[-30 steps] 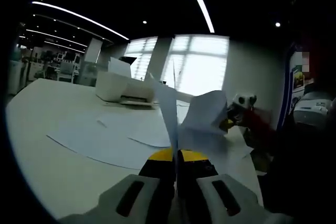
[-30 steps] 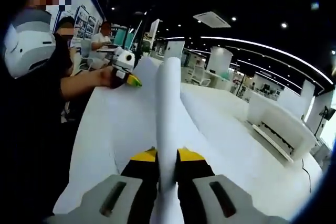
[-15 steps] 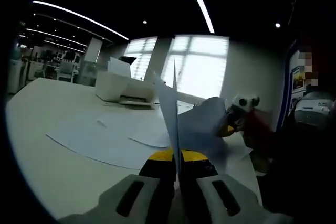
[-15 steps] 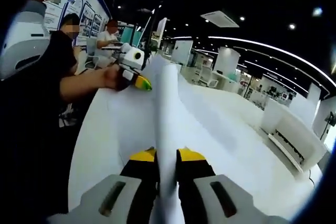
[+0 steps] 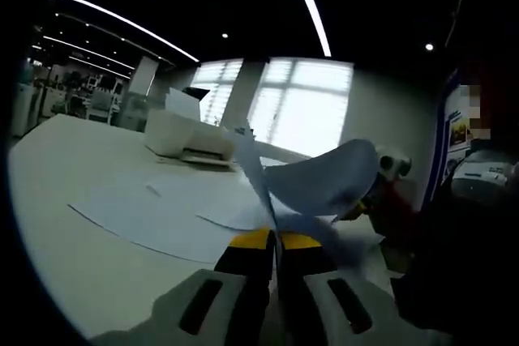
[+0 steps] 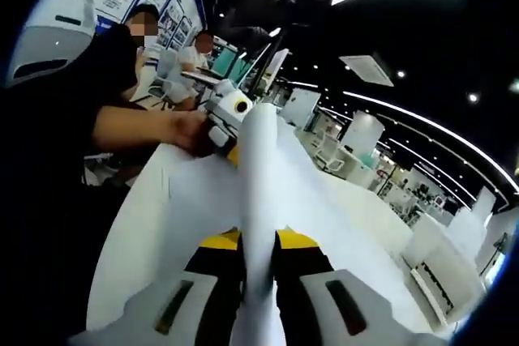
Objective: Organize the stack of printing papers by aligning and flattening the scattered papers on the table
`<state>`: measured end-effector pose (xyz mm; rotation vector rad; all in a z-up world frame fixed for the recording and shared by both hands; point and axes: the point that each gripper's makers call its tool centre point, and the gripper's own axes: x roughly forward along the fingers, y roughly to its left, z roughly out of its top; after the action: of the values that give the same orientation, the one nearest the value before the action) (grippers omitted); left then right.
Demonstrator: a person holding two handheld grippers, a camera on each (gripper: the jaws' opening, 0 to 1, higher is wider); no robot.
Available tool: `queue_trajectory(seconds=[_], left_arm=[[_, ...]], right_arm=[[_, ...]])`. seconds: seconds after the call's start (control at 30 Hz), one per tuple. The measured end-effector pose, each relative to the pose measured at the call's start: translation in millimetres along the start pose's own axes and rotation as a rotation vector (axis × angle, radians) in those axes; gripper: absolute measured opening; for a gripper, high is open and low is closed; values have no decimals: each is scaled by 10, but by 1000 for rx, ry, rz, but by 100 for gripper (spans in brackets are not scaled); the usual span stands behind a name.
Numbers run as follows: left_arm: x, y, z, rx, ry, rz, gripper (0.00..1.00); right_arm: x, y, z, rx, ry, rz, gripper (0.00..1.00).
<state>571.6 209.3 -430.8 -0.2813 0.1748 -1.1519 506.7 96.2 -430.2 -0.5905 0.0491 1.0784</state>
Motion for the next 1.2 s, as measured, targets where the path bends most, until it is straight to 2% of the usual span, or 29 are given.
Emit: queue_trajectory(seconds=[0.2, 0.47, 0.6, 0.7, 0.93, 1.0, 1.2], left_arm=[[-3, -6, 9, -10, -7, -7, 7], [-14, -6, 20, -10, -10, -13, 7], [-16, -5, 23, -9, -10, -13, 7], [-19, -9, 24, -10, -9, -17, 7], [-14, -28, 22, -11, -9, -20, 7], [-12, -41, 23, -13, -10, -24, 7], [-23, -80, 57, -25, -32, -40, 9]], right_arm=[[120, 15, 41, 26, -8, -7, 11], [331, 293, -16, 125, 18, 102, 20], [438, 307, -32, 152, 29, 99, 22], [496, 363, -13, 186, 27, 123, 31], [534, 409, 7, 189, 22, 139, 42], [563, 477, -14, 184, 33, 157, 47], [619, 517, -81, 196, 53, 166, 46]])
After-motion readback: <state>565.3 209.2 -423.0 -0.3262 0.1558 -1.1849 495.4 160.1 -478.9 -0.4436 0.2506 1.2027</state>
